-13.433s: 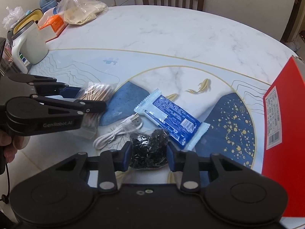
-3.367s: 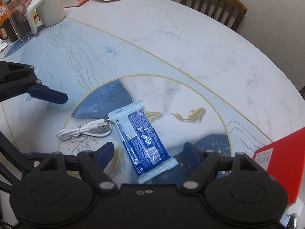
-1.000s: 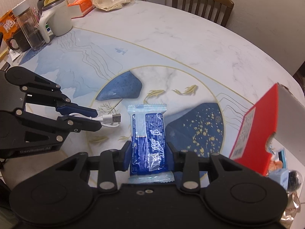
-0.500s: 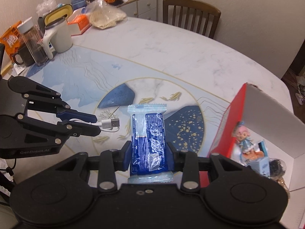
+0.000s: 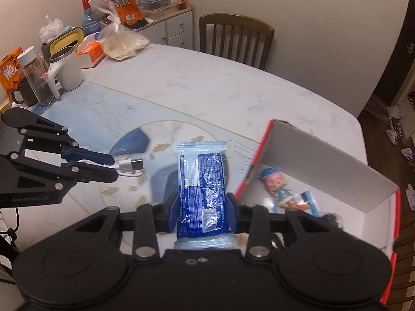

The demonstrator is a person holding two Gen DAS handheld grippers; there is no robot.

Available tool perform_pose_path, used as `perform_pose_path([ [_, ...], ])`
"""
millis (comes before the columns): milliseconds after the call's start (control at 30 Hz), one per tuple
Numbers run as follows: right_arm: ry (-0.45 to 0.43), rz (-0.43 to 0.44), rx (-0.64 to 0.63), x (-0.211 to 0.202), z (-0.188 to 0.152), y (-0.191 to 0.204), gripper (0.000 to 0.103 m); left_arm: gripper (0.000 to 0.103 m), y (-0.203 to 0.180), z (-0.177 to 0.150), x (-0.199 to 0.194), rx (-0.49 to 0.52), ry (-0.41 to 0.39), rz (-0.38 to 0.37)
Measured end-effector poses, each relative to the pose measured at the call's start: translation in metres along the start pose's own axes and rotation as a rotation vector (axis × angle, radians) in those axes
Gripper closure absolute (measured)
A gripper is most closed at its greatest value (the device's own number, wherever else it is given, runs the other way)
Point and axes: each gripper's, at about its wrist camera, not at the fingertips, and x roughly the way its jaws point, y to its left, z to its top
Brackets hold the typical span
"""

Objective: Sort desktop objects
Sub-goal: 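Lift the white cable and blue snack bar and carry them over the shoebox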

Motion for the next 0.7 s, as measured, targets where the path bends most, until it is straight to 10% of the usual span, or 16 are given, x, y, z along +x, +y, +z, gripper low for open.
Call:
perform_pose_path([
  [700,-0.018,-0.032,0.053,-0.022,-0.036,-0.090,0.067,0.092,-0.080,0.049,0.044,0.062,-0.013,-0.011],
])
